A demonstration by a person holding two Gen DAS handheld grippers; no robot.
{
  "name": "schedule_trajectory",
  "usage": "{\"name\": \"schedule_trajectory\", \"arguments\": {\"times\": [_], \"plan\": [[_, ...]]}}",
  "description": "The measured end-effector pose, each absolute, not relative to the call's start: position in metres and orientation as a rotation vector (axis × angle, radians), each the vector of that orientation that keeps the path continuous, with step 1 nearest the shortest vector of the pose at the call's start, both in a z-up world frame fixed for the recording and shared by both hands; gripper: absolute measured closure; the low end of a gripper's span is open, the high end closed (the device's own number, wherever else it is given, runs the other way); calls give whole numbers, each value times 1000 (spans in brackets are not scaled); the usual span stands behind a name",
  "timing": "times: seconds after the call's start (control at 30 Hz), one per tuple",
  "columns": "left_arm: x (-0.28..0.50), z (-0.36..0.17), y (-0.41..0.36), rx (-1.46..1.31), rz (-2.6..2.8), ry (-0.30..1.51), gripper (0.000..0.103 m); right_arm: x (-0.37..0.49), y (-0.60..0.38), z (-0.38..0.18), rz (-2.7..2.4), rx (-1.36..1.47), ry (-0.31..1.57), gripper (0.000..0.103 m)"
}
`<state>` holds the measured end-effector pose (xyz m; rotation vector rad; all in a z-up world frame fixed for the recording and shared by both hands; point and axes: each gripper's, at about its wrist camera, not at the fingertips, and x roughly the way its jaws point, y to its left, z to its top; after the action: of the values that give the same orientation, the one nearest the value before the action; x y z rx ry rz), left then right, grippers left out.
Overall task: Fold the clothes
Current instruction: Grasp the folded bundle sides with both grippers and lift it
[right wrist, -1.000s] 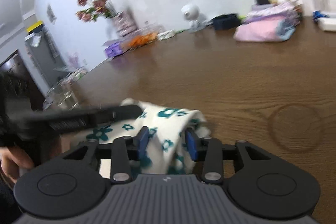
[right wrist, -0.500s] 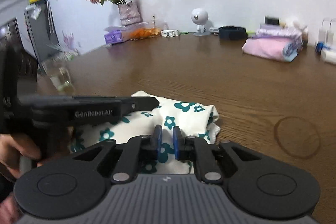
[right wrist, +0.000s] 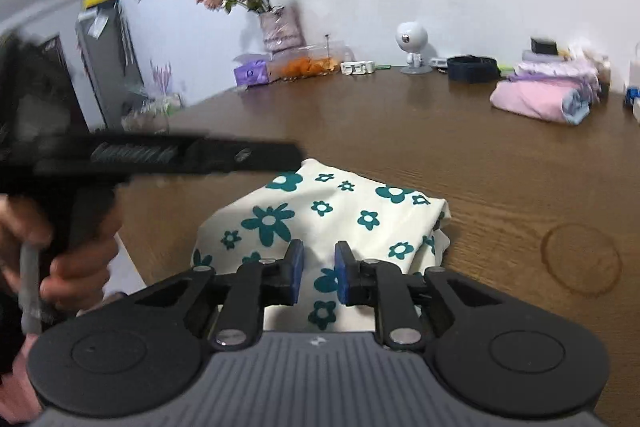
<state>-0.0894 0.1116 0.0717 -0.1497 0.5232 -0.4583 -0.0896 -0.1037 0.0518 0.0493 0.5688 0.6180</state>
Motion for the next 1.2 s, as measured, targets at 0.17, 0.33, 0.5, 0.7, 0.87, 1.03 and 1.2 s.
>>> {"name": "schedule_trajectory", "arguments": {"times": [0.17,0.33,0.5,0.7,0.87,1.03,1.2], "plan": [[-111,70,118,-102,-446,520,32,-98,-129,75,586,103,482,42],[-92,51,125,-220,-430,652,31,-72,-154,54,558,287,633,41],[-56,31,135,-347,-555,723,32,-46,-155,26,589,445,734,56],[-4,22,133,-442,-601,771,39,-12,-155,22,518,500,751,82],[41,28,116,-428,-574,787,46,31,-157,25,446,475,753,85],[77,25,112,-461,-538,781,46,73,-160,25,425,482,774,85],[107,28,105,-454,-497,780,48,106,-157,29,402,461,784,85]]}}
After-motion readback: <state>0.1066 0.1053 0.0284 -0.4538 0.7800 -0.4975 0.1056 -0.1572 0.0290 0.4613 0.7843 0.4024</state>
